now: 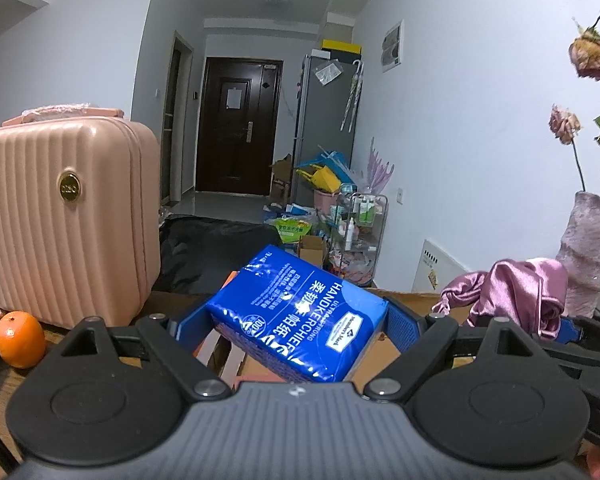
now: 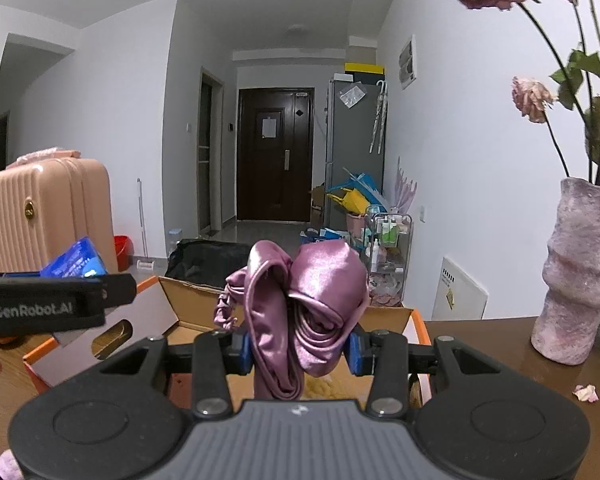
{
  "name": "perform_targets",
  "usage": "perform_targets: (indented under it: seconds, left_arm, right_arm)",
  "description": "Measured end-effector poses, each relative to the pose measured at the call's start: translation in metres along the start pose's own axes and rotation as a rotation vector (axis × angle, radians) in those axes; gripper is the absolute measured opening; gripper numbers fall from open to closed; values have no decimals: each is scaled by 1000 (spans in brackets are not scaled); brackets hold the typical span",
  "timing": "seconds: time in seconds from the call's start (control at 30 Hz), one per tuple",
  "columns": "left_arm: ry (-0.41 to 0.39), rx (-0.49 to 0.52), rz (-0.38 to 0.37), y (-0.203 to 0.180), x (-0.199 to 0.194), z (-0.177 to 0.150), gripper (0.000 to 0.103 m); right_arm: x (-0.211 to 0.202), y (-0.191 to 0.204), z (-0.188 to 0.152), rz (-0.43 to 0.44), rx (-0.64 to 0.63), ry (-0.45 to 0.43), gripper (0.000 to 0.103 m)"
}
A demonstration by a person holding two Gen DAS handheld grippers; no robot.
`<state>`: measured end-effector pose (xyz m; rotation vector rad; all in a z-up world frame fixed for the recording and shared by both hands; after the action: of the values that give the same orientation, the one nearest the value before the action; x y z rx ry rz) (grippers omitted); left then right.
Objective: Organize soft objects
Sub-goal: 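Lift and carry the tissue pack and scrunchie over the red box with both tools, then open both tools to drop the tissue pack and scrunchie into the box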
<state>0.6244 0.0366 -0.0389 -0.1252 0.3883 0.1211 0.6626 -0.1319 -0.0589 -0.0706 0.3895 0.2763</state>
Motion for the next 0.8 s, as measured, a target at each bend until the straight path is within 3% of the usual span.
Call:
perform_targets:
  seconds: [0.33, 0.6, 0.8]
  left_arm:
    - [38, 32, 47, -4, 21, -5, 89]
    - [60, 35, 67, 0, 30, -12, 90]
    - [44, 18, 44, 0, 28, -11, 103]
  right_arm:
    - [18, 6, -4, -14, -22, 34, 41]
    - [25, 8, -10, -29, -52, 57, 47]
    - [27, 2, -15, -64, -49, 85, 78]
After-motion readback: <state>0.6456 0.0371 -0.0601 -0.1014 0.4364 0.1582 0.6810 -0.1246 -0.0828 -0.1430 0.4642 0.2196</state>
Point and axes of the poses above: each gripper's, at about its wrist camera, not at the fingertips, and x roughly the way its jaws point, y to its left, z to its top, the point moved 9 cm from there along x, roughly the way its jaws point, and after that the axes turned 4 degrees about y, right-handed, at the moved point
